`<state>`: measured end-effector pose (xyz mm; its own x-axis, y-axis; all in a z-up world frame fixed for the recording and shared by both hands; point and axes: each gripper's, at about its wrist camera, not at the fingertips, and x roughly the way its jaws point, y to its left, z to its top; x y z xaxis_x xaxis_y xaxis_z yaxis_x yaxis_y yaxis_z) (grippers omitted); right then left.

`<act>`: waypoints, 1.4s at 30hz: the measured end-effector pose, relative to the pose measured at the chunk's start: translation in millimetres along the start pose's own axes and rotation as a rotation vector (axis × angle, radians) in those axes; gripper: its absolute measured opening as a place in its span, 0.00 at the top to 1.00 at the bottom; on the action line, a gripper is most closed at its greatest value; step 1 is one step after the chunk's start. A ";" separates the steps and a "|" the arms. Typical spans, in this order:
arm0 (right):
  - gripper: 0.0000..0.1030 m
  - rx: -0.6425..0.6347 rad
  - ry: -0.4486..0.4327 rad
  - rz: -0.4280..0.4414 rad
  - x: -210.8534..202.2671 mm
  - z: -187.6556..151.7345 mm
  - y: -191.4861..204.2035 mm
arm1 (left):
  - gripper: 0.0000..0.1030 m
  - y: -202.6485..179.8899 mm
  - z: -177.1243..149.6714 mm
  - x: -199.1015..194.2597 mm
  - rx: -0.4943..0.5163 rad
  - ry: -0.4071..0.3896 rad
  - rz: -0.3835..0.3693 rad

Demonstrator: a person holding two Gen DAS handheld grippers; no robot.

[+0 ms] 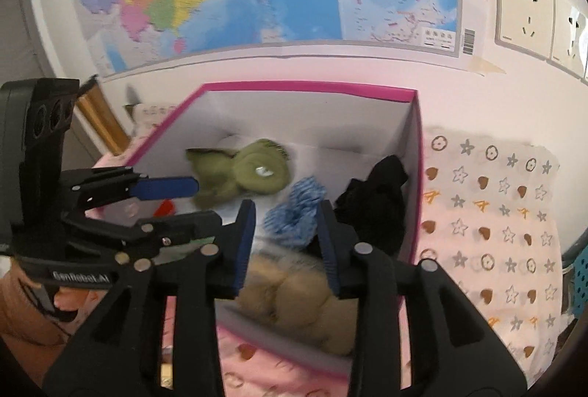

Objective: Organize soft objects
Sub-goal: 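Carry the scrunchie into the pink box and open the right gripper, then grasp the pink hand-cream pouch with the right gripper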

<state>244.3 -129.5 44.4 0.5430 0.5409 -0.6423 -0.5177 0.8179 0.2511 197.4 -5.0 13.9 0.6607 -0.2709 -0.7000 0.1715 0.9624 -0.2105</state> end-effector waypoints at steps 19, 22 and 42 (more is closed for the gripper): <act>0.50 -0.052 -0.007 0.163 -44.3 -74.5 52.6 | 0.39 -6.4 -85.1 -77.1 0.008 -0.065 -0.034; 0.49 -0.035 0.048 0.175 -33.8 -90.9 54.5 | 0.39 -4.6 -100.0 -77.2 0.012 -0.040 -0.016; 0.50 0.009 0.248 0.312 32.7 -122.2 93.9 | 0.40 42.9 -142.8 -48.1 -0.144 0.099 -0.065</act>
<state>132.6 -58.9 -41.5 0.1834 0.7006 -0.6896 -0.6264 0.6239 0.4673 68.6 46.6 -58.9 0.5752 -0.3402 -0.7439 0.1006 0.9319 -0.3484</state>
